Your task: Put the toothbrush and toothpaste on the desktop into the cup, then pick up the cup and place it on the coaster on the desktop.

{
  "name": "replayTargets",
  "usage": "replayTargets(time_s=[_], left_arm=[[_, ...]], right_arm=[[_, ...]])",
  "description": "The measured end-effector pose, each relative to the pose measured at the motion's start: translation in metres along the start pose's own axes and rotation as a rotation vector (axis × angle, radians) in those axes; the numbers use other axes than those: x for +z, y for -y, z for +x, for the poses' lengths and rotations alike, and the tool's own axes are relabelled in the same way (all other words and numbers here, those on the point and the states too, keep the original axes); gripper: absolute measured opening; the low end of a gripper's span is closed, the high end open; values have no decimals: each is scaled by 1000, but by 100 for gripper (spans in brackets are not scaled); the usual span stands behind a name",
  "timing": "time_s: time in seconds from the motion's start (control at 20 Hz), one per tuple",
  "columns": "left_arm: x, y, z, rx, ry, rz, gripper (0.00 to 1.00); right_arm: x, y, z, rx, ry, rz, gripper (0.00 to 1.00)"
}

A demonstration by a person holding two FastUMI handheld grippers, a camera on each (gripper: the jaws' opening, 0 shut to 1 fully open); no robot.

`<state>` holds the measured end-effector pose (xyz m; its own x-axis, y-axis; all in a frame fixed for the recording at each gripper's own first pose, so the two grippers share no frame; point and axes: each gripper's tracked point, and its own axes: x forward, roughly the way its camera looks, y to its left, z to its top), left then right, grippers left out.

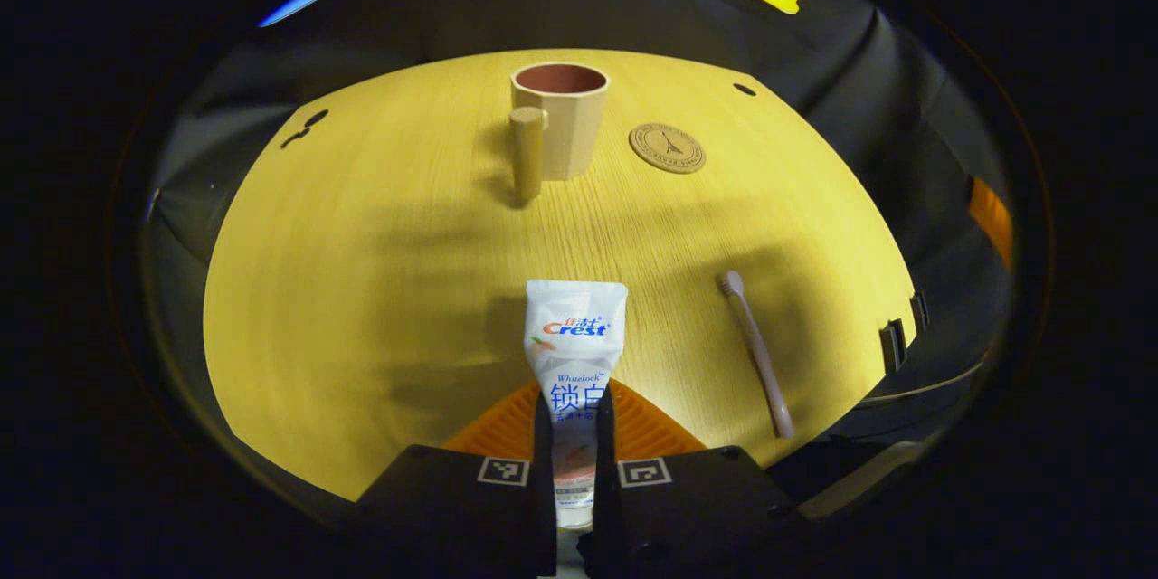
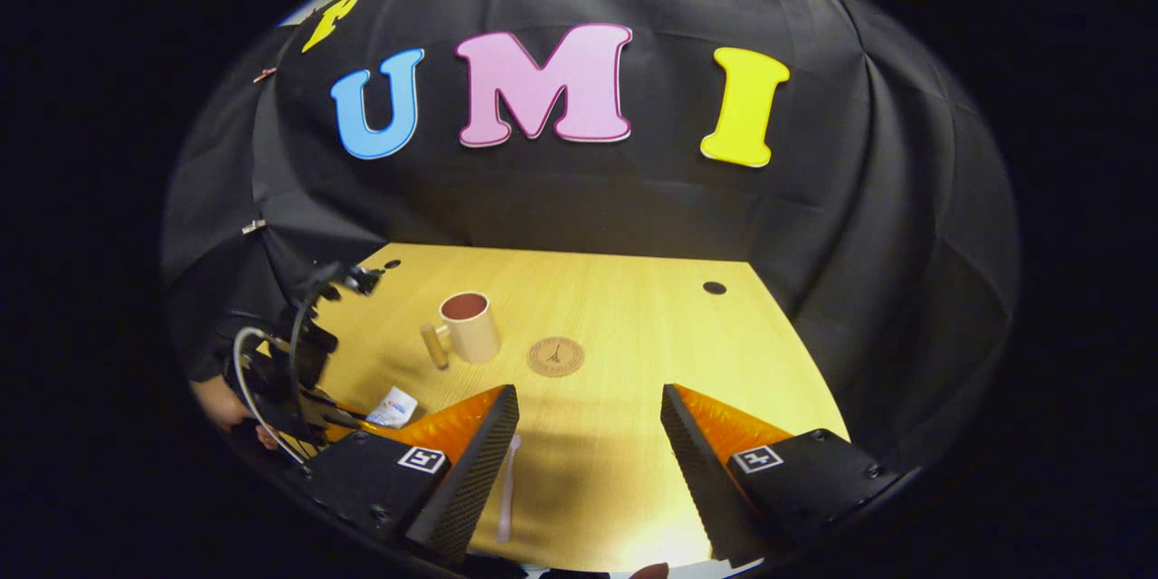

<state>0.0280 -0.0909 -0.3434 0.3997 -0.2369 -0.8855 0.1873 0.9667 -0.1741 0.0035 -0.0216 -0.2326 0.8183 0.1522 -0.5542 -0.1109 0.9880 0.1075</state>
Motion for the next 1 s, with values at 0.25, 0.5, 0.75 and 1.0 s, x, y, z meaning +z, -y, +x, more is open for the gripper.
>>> replayTargets(time_s=[0.25, 0.5, 0.75, 1.0], left_arm=[[-5, -28, -52, -24, 67, -26, 21], [-1, -71, -87, 10, 113, -60, 21], [-9, -102, -98, 33, 119, -73, 21], [-17, -117, -99, 21, 112, -85, 21]], right_arm=[[-40, -31, 15, -6, -95, -56, 97], [-86, -55, 34, -10, -208, -89, 98], [-128, -65, 56, -35, -326, -48, 97], [-166, -66, 78, -70, -438, -39, 94]])
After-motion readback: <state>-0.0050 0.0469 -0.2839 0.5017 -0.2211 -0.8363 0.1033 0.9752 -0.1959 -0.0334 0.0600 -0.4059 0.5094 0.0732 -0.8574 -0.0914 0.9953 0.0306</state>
